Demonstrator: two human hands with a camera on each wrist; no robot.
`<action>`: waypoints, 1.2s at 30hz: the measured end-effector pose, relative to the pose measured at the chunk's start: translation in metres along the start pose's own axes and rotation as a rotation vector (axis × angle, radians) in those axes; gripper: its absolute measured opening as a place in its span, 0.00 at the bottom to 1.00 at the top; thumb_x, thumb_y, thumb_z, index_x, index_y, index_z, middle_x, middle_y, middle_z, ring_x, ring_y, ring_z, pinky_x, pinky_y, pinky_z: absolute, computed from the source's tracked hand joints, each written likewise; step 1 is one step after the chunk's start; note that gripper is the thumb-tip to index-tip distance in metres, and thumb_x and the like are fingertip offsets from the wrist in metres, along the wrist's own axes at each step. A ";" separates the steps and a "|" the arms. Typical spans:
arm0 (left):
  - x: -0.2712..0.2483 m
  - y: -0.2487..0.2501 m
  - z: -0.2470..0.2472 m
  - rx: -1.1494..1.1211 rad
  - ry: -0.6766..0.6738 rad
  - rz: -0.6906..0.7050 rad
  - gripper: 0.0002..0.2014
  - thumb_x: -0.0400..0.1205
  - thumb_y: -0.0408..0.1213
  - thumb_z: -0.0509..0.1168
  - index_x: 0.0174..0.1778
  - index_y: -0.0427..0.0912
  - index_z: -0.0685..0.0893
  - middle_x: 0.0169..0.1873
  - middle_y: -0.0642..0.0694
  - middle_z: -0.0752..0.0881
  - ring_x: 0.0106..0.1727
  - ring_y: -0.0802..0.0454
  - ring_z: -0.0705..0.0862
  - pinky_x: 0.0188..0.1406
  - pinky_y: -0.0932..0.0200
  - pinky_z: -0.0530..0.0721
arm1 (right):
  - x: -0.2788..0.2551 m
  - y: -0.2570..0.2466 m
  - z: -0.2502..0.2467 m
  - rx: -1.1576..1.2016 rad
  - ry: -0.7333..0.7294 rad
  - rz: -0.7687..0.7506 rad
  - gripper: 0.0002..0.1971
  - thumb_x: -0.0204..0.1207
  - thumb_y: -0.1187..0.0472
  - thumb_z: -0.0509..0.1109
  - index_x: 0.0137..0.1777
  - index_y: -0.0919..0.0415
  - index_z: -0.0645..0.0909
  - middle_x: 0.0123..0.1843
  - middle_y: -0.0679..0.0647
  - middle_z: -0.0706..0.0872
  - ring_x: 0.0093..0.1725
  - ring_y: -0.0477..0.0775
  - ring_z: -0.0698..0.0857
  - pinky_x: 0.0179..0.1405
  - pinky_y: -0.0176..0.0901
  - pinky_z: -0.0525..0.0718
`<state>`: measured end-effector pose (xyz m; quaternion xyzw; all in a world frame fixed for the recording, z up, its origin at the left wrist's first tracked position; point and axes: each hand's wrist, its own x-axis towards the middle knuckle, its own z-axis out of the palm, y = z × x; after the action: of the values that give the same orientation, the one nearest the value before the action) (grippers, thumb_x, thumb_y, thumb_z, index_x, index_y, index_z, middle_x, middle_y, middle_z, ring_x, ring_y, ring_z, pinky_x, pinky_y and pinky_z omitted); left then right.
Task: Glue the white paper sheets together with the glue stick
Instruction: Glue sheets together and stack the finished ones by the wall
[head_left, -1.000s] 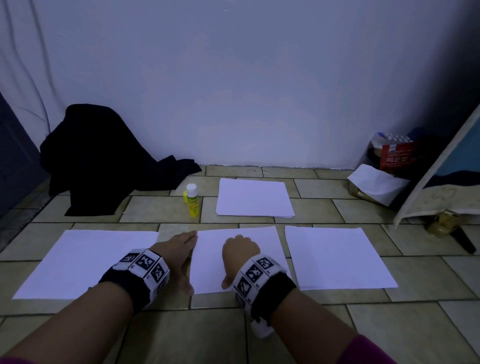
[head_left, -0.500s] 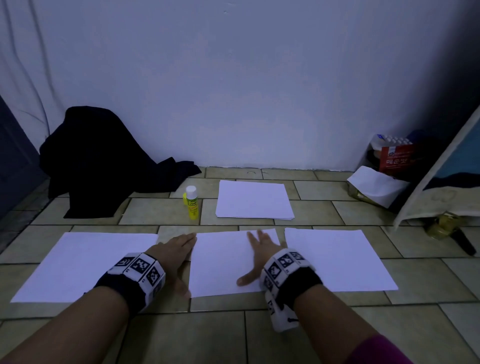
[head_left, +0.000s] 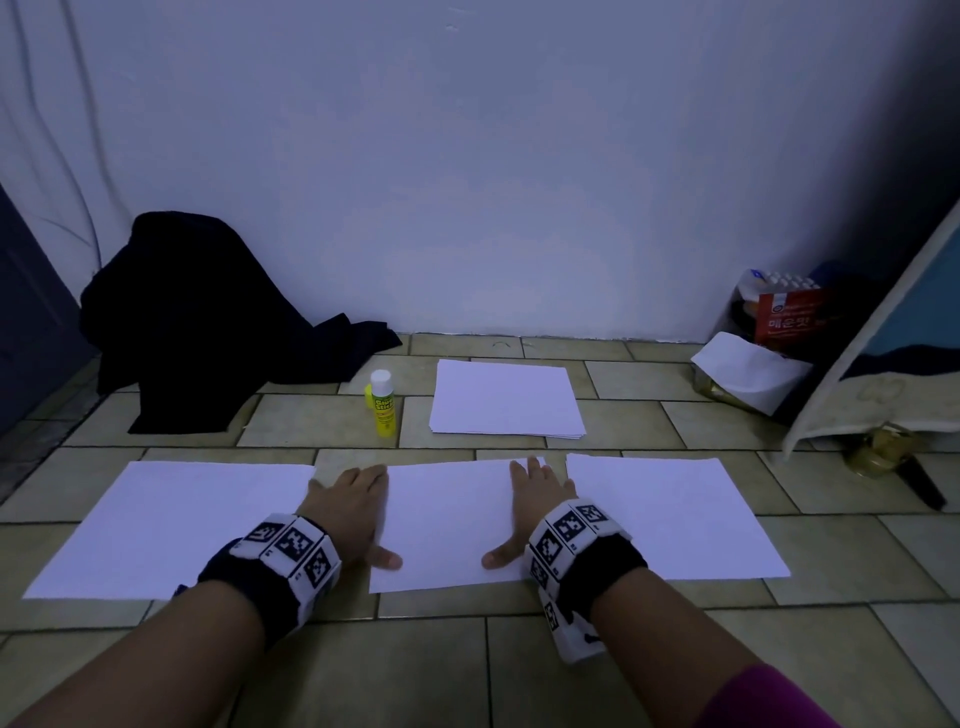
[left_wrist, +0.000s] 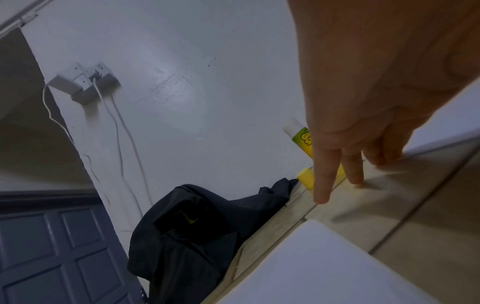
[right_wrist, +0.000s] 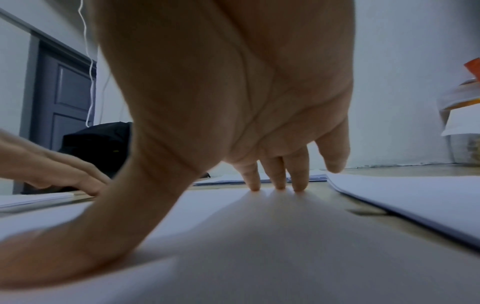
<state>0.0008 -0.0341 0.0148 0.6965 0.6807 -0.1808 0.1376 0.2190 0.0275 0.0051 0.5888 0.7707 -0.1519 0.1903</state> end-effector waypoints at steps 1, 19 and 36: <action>-0.001 -0.001 0.000 -0.003 -0.002 0.000 0.56 0.75 0.65 0.67 0.85 0.37 0.43 0.85 0.46 0.46 0.85 0.47 0.50 0.79 0.34 0.60 | 0.000 -0.002 0.000 0.001 0.026 0.013 0.60 0.63 0.38 0.79 0.83 0.62 0.44 0.85 0.62 0.47 0.83 0.62 0.50 0.79 0.63 0.53; -0.008 0.010 -0.014 -0.098 0.051 0.260 0.23 0.80 0.52 0.69 0.70 0.52 0.77 0.65 0.52 0.79 0.64 0.54 0.76 0.55 0.63 0.72 | -0.019 -0.054 -0.013 -0.049 -0.018 -0.076 0.40 0.61 0.39 0.79 0.69 0.59 0.71 0.65 0.60 0.73 0.68 0.66 0.71 0.66 0.61 0.73; 0.004 0.014 0.004 -0.074 -0.035 0.077 0.49 0.81 0.59 0.62 0.85 0.39 0.39 0.85 0.45 0.40 0.85 0.47 0.41 0.81 0.41 0.54 | -0.005 -0.089 -0.001 0.109 0.020 -0.285 0.42 0.77 0.56 0.72 0.84 0.54 0.50 0.84 0.51 0.51 0.83 0.59 0.51 0.76 0.70 0.60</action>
<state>0.0141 -0.0331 0.0084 0.7134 0.6569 -0.1622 0.1822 0.1346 0.0008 0.0089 0.4842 0.8391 -0.2131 0.1269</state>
